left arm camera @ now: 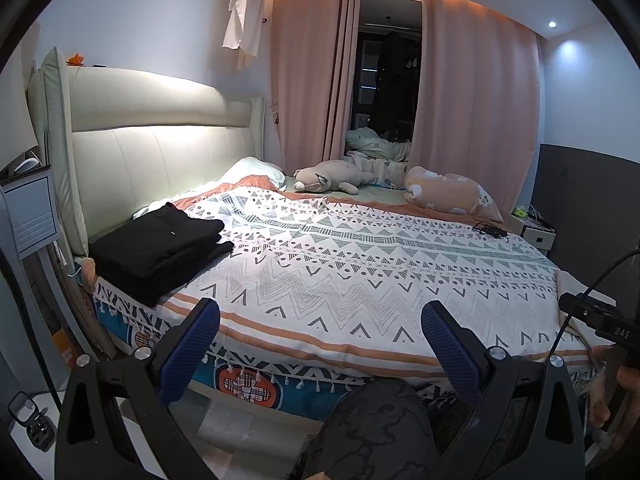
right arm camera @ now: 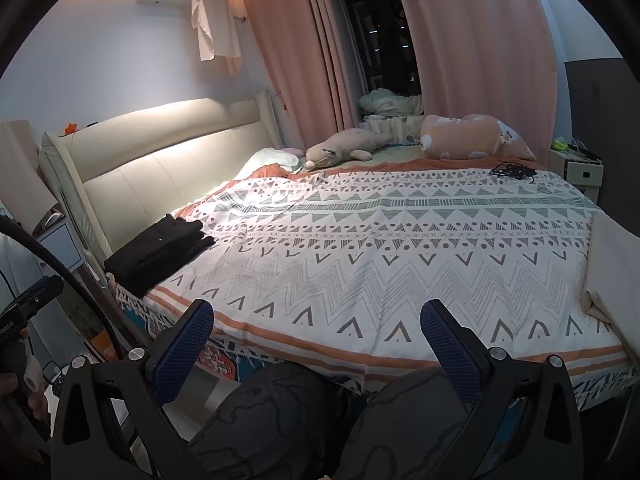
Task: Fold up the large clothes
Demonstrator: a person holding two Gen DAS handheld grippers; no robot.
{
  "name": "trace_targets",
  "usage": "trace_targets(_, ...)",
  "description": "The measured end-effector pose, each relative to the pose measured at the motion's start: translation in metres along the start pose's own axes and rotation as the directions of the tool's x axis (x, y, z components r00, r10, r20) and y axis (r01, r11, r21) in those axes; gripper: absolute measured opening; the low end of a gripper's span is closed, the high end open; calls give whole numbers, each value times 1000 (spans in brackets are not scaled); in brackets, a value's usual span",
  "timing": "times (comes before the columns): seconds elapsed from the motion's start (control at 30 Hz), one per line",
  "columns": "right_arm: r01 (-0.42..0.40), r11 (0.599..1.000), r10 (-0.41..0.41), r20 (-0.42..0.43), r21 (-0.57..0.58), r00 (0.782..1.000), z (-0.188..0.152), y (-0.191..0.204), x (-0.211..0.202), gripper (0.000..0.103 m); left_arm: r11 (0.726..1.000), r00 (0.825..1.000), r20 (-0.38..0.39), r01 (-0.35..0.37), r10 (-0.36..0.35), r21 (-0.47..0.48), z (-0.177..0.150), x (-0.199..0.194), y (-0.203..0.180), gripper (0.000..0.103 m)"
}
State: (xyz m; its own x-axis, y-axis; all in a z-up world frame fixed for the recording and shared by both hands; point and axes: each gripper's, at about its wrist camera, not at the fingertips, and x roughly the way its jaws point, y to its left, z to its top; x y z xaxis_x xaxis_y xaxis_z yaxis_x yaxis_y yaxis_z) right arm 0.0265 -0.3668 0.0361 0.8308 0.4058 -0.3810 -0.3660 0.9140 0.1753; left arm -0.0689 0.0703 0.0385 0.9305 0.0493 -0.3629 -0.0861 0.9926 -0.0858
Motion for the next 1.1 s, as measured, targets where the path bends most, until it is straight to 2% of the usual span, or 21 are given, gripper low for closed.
trace_targets(1.1, 4, 1000, -4, 12, -8, 1000, 1, 5, -13, 103, 1000, 1000, 17, -10, 10, 4, -1, -10, 2, 103)
